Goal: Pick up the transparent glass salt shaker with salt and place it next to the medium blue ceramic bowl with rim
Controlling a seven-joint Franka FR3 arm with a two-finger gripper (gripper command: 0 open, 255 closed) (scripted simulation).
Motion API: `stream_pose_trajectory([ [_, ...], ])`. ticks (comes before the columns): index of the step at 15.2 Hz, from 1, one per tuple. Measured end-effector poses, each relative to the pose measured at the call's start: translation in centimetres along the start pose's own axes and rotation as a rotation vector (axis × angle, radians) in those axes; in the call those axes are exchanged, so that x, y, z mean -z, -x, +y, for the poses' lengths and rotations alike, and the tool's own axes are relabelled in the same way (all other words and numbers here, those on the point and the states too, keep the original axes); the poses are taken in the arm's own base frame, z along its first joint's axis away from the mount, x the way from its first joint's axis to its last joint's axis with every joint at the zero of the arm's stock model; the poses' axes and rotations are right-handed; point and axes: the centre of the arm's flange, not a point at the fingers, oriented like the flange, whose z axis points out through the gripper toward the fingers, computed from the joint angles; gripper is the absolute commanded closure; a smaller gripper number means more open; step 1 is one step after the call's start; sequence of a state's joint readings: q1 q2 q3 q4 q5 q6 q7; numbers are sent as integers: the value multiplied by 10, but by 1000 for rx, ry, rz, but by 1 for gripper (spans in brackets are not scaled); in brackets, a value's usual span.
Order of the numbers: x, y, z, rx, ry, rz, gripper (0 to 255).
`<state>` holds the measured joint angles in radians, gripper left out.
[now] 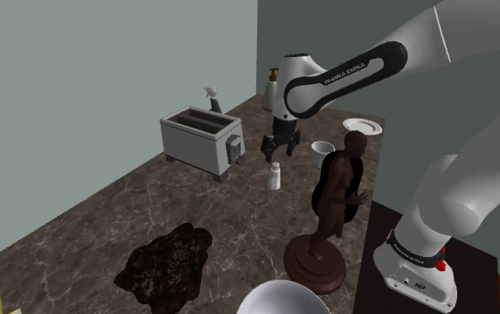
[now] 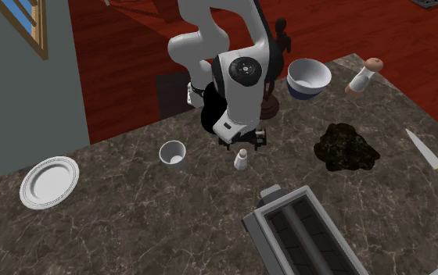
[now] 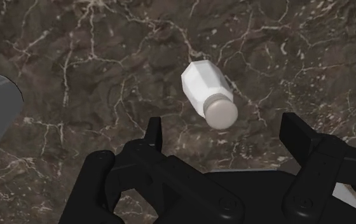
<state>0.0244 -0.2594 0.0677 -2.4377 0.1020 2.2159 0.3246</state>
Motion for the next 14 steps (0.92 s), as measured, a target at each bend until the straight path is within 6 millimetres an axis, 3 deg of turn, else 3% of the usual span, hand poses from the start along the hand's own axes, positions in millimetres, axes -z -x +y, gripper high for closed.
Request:
stream_pose_trajectory([
  [6,-35,-2,-3,-4,-2,-1,0],
  [13,-42,-1,-2,-4,-2,0,0],
  [14,-42,-1,-2,-4,-2,0,255],
])
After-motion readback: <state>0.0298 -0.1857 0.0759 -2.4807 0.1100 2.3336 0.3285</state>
